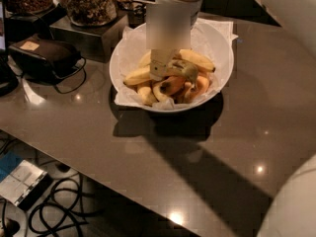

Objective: Pick banana from white bowl

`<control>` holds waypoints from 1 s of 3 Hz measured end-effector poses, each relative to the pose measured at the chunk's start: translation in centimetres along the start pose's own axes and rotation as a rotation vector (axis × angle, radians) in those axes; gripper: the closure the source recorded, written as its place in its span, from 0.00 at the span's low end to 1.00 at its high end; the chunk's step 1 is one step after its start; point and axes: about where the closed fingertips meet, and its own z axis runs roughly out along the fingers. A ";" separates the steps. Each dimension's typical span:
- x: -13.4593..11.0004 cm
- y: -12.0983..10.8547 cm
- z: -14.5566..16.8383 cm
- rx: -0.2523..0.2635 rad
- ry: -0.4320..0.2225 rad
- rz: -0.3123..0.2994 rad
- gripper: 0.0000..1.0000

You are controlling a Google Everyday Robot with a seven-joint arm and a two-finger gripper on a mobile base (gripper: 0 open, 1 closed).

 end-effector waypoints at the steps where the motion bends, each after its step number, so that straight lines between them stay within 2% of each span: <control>1: 0.4 -0.3 0.9 -0.015 0.015 0.013 0.39; 3: 0.2 0.6 1.8 -0.056 0.019 0.003 0.38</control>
Offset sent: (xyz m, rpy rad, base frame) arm -0.0184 -0.0060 -0.0238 -0.0277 0.1264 0.0100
